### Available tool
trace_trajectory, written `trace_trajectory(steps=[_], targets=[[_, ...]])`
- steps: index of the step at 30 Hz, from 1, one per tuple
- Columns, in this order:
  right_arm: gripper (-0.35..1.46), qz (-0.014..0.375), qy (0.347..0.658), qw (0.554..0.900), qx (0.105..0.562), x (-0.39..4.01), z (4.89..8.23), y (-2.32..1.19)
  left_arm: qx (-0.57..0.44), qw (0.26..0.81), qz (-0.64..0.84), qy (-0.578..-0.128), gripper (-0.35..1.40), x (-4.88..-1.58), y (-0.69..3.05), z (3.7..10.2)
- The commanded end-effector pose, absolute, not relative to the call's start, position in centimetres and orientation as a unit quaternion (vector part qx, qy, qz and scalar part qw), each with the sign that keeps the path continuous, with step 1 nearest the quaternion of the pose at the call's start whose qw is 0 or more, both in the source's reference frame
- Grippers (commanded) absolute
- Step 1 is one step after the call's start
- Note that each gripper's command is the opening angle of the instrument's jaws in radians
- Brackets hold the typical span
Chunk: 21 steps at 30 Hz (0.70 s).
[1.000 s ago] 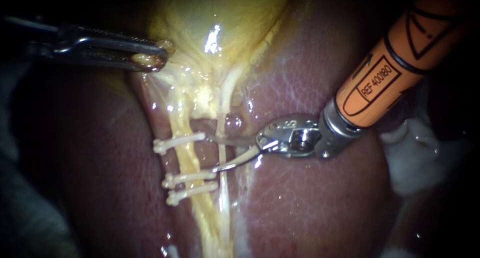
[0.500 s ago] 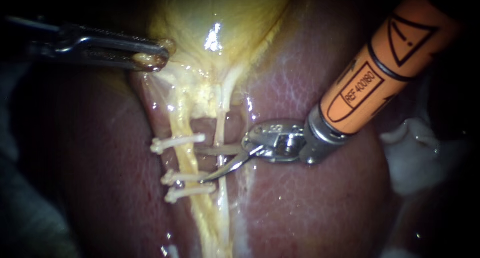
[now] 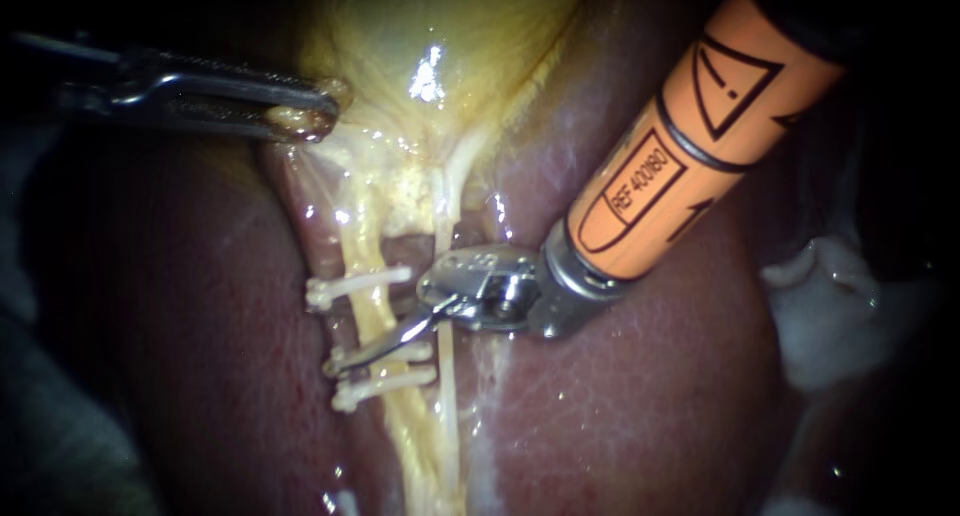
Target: Go to the cutting position left tube
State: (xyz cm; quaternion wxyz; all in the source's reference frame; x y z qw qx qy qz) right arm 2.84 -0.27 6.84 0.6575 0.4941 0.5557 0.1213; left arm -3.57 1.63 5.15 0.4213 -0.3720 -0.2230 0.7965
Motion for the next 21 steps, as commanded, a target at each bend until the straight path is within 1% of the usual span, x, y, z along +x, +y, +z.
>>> trace_trajectory(steps=[1, 6, 15, 21], targets=[[1.40, 0.122, 0.556, 0.657, 0.495, 2.86, 6.83, -0.27, -0.372, 0.421, 0.796, -0.223, -0.35, -3.57, 1.63, 5.15], [1.42, 0.123, 0.559, 0.652, 0.497, 2.93, 6.73, -0.30, -0.372, 0.421, 0.796, -0.223, -0.35, -3.56, 1.63, 5.16], [1.42, 0.125, 0.570, 0.634, 0.507, 2.94, 6.29, -0.31, -0.372, 0.422, 0.797, -0.222, -0.35, -3.56, 1.63, 5.15], [1.42, 0.123, 0.571, 0.631, 0.510, 2.96, 6.19, -0.33, -0.372, 0.422, 0.797, -0.222, -0.35, -3.55, 1.63, 5.16]])
